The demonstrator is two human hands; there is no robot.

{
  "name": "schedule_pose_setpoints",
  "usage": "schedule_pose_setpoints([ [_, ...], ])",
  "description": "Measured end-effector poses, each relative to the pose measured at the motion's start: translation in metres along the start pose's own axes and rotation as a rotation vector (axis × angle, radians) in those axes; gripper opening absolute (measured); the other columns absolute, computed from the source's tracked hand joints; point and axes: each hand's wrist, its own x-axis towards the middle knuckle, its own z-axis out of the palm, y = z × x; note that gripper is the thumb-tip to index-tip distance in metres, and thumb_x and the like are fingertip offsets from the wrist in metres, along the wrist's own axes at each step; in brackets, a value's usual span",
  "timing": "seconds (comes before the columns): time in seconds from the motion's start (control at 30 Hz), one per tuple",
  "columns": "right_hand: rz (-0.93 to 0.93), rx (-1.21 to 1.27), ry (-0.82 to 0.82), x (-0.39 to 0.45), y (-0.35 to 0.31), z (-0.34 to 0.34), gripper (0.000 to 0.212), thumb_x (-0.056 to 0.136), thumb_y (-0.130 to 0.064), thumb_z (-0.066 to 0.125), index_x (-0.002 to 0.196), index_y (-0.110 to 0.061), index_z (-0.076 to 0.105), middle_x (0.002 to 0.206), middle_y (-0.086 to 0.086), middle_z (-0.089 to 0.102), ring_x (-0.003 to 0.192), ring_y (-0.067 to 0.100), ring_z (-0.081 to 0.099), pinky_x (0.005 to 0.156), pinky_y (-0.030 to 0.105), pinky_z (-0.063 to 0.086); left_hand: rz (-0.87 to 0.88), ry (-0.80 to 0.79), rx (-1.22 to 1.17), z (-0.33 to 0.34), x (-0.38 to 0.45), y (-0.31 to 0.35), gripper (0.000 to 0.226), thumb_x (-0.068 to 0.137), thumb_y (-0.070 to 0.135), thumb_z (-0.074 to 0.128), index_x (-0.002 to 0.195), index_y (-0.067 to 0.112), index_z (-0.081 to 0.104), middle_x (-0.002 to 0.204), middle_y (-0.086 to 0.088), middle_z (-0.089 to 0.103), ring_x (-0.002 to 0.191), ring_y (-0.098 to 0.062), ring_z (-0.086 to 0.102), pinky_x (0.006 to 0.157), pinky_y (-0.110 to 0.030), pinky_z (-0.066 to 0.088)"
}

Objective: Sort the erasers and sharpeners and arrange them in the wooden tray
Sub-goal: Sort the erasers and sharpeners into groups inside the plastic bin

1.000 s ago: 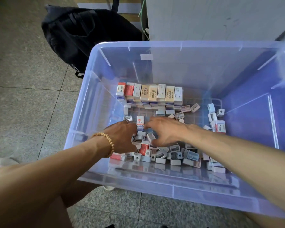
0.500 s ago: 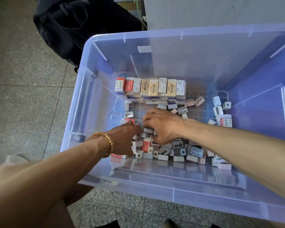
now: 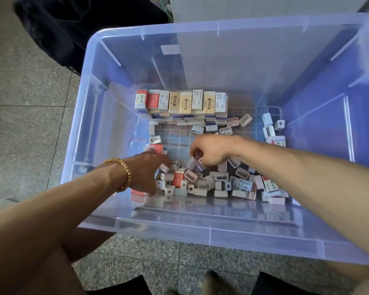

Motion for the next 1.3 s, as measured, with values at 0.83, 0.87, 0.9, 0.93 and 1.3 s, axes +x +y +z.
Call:
schedule_pose_setpoints([
  [0.83,-0.030,0.240,-0.064,0.013,-0.034,0.032,0.083,0.089,-0.002,0.067,0.156,-0.010,0.020,0.140,0.007,0.049,0.090,0.016,0.058,0.054,0.012,0.047,-0.018,-0.063,0.054,0.003,0.005,-0.001,0.079,0.081,0.001,0.071,0.146,0.025,0.033,0.137,-0.007,0.051,0.115,-0.026,0.054,0.091,-0.034,0.049],
  [0.87,-0.026,0.224,-0.072,0.013,-0.033,0.031,0.082,0.088,-0.002,0.068,0.155,-0.009,0.022,0.144,0.007,0.046,0.099,0.019,0.059,0.064,0.016,0.052,-0.021,-0.063,0.059,0.003,0.006,-0.001,0.079,0.081,0.001,0.070,0.147,0.026,0.033,0.137,-0.007,0.050,0.116,-0.026,0.054,0.091,-0.034,0.050],
  [0.9,-0.019,0.217,-0.099,0.012,-0.030,0.029,0.081,0.088,-0.003,0.069,0.154,-0.008,0.024,0.146,0.009,0.045,0.109,0.023,0.059,0.079,0.024,0.057,-0.029,-0.065,0.060,0.002,0.007,-0.002,0.080,0.081,0.002,0.071,0.147,0.026,0.033,0.138,-0.006,0.050,0.116,-0.025,0.054,0.091,-0.034,0.050],
  [0.93,-0.003,0.225,-0.133,0.012,-0.026,0.026,0.080,0.086,-0.002,0.070,0.153,-0.008,0.026,0.147,0.013,0.045,0.114,0.027,0.060,0.088,0.033,0.057,-0.038,-0.068,0.058,0.002,0.008,-0.003,0.080,0.080,0.004,0.073,0.146,0.025,0.034,0.139,-0.005,0.050,0.117,-0.025,0.054,0.090,-0.033,0.050],
  [1.3,0.057,0.440,-0.064,-0.018,0.005,-0.007,0.089,0.082,0.003,0.072,0.153,-0.001,0.020,0.101,0.013,0.065,0.058,0.011,0.057,0.047,0.021,0.048,0.045,-0.152,0.056,-0.001,0.011,0.004,0.066,0.081,0.008,0.073,0.138,0.021,0.043,0.134,0.000,0.051,0.105,-0.015,0.052,0.088,-0.024,0.045],
])
